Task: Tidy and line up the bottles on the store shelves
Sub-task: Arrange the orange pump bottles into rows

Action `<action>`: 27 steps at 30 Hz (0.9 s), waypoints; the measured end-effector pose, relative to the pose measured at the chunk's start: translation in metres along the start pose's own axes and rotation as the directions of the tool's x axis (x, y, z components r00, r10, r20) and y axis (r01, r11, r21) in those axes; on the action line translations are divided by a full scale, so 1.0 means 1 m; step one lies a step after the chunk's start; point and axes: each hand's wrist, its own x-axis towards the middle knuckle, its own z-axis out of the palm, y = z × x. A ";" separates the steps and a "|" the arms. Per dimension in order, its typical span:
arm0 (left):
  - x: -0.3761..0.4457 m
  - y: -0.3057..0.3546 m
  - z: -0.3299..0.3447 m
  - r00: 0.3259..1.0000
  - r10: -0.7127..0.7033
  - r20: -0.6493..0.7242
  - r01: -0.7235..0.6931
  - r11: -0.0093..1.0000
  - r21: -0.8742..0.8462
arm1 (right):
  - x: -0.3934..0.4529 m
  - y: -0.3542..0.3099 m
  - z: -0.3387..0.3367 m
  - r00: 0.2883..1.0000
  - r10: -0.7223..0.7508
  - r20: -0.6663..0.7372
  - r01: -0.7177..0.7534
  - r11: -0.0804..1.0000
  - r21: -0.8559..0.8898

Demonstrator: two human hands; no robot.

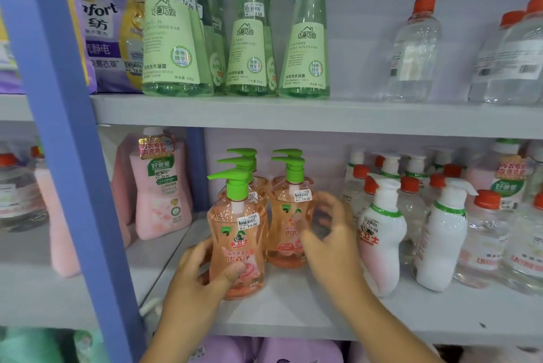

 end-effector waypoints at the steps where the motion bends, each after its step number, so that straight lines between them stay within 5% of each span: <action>1: 0.001 0.000 0.000 1.000 -0.005 0.000 0.005 1.000 -0.002 | 0.002 0.006 0.003 0.998 0.056 0.024 -0.055 0.998 -0.042; 3: 0.002 -0.002 0.001 1.000 -0.016 0.004 0.016 1.000 -0.002 | 0.007 0.010 0.010 0.982 0.155 0.107 -0.150 0.987 -0.051; 12: 0.010 0.001 0.004 0.998 -0.046 0.033 0.047 0.998 -0.046 | 0.022 0.024 0.017 0.959 0.153 0.239 -0.180 0.979 0.097; 27: 0.034 -0.001 0.008 0.997 -0.043 0.063 0.045 0.999 -0.025 | 0.016 0.039 0.021 0.965 0.103 0.242 -0.169 0.949 0.267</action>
